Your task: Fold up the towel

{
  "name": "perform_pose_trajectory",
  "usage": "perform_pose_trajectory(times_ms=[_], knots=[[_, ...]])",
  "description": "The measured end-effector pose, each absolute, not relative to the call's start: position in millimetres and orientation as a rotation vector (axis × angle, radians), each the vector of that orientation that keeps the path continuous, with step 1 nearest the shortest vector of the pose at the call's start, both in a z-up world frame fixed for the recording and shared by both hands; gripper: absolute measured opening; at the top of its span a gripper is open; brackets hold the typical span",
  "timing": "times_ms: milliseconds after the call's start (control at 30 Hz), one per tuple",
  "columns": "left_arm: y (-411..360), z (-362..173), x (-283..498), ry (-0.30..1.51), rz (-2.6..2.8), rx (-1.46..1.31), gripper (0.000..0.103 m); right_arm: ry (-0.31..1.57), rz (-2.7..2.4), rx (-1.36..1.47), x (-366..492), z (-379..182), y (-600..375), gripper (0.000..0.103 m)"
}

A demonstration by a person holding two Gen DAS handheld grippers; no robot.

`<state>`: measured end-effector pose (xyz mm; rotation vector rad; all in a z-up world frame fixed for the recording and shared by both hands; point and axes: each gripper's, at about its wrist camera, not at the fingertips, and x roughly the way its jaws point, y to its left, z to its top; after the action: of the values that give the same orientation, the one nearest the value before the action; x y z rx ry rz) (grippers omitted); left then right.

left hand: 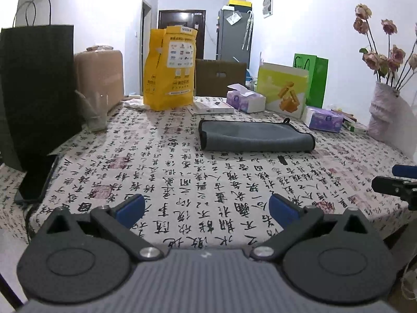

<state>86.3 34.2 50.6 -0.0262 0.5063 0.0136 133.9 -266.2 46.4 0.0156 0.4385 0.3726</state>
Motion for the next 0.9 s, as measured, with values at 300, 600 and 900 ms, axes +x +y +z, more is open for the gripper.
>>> perform_pose_trajectory(times_ms=[300,600,900], knots=[[22.4,46.9,57.8,0.403,0.028,0.0,0.103,0.37,0.354,-0.011,100.0,35.8,-252.9,0.103],[21.8,42.1,34.8,0.381,0.047,0.004,0.103,0.371,0.379,0.013,73.4,27.2,-247.2,0.103],[31.6,30.9,17.6,0.423,0.078,-0.042,0.103,0.391,0.389,0.069,51.5,19.3,-253.5,0.103]])
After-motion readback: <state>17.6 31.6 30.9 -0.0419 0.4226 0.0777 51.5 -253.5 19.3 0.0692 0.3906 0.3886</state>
